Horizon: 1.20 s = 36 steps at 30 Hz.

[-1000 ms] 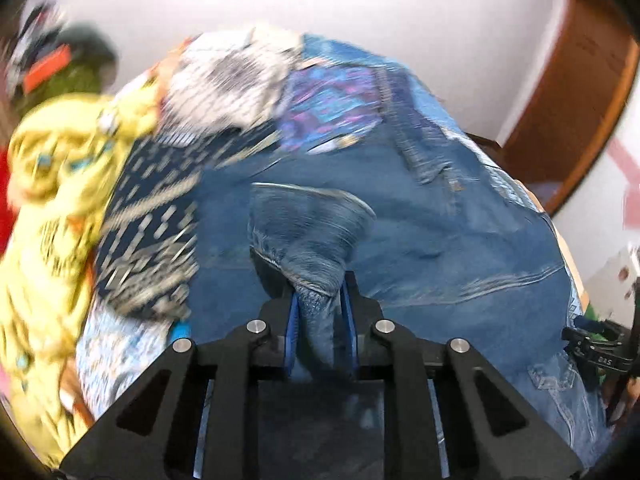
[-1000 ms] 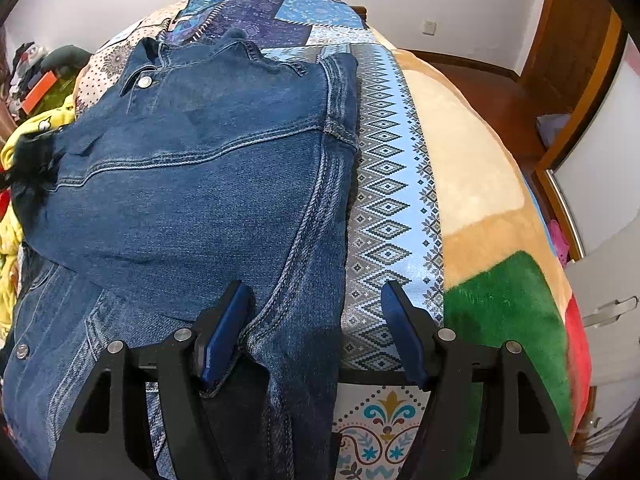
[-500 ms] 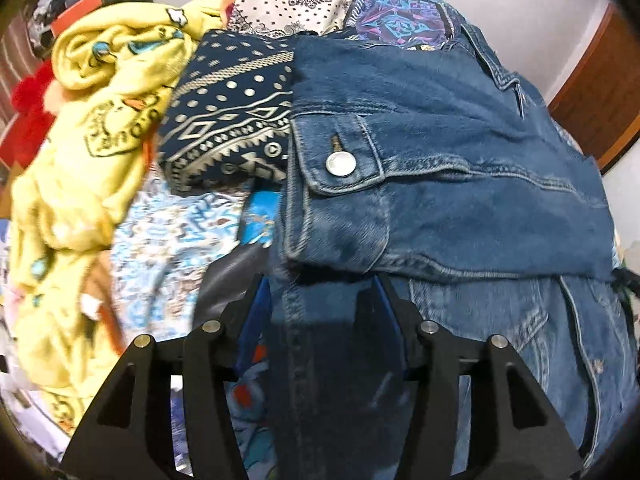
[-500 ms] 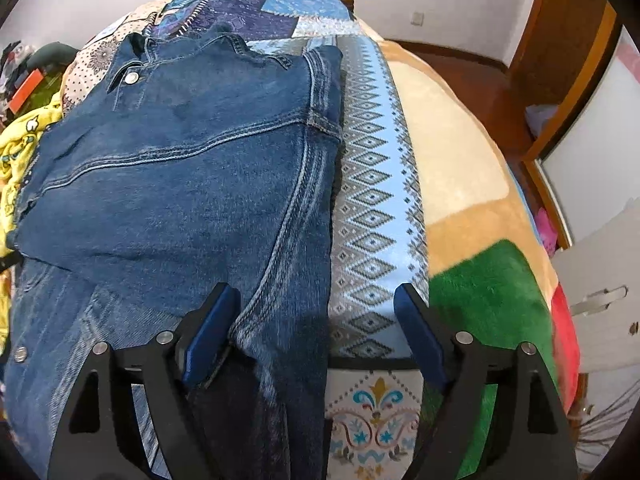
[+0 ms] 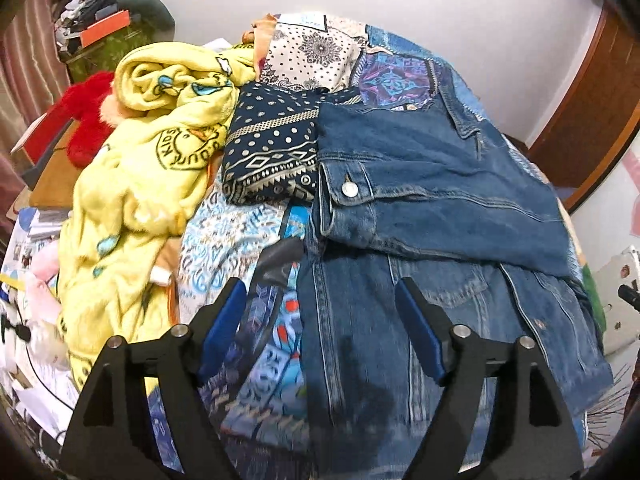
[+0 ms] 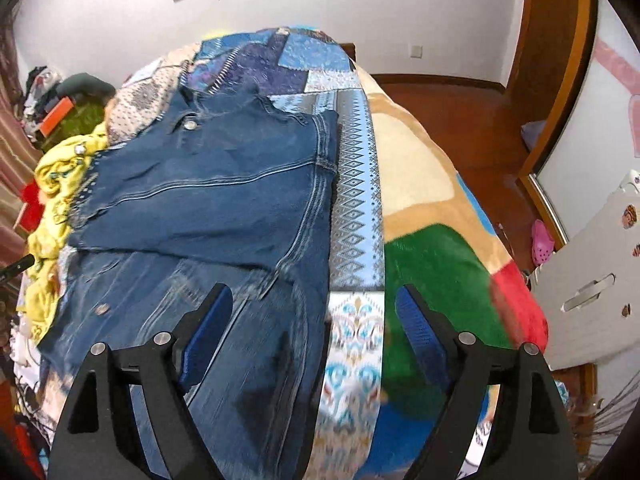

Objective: Fold large clothes
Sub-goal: 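Grasp the jacket hem with both grippers and lift it toward the collar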

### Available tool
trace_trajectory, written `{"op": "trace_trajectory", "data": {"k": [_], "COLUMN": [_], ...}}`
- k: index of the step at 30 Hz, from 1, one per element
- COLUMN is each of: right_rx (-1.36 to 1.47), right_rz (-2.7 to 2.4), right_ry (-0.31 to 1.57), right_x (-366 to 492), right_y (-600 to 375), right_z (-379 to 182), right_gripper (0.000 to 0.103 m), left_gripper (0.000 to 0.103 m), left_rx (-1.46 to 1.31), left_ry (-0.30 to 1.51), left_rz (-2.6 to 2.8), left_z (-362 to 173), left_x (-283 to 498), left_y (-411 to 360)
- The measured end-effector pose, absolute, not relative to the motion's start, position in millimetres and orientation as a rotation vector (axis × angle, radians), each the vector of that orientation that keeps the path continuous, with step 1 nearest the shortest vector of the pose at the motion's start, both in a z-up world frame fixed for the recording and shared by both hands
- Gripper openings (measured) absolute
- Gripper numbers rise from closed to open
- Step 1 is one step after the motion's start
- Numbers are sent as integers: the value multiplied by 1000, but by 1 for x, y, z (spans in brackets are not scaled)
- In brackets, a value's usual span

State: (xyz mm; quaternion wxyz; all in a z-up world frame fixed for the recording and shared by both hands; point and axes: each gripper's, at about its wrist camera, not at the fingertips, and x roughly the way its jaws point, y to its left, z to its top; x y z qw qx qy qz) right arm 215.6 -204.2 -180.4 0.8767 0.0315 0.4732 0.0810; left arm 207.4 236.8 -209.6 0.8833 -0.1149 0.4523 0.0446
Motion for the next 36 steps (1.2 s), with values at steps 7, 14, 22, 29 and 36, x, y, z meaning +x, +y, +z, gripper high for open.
{"op": "trace_trajectory", "data": {"k": [7,14,22,29,36], "right_rx": [169,252,338,307,305], "right_rz": [204,233,307,332,380], "right_ry": [1046,1115,1101,1046,969], "right_x": [187,157,144,141,155], "right_y": [-197,-190,-190,-180,-177], "right_z": [-211,-236,-238,-227,-208], "right_gripper": [82,82,77,32,14], "left_gripper": [77,77,55,16,11], "left_rx": [-307,-532,-357,-222,-215], "left_ry": [1022,1098,1047,985,864], "left_rz": [74,8,76,115,100], "left_z": [-243,-287,-281,-260,-218], "left_x": [167,140,127,122,134], "left_y": [230,219,183,179,179]}}
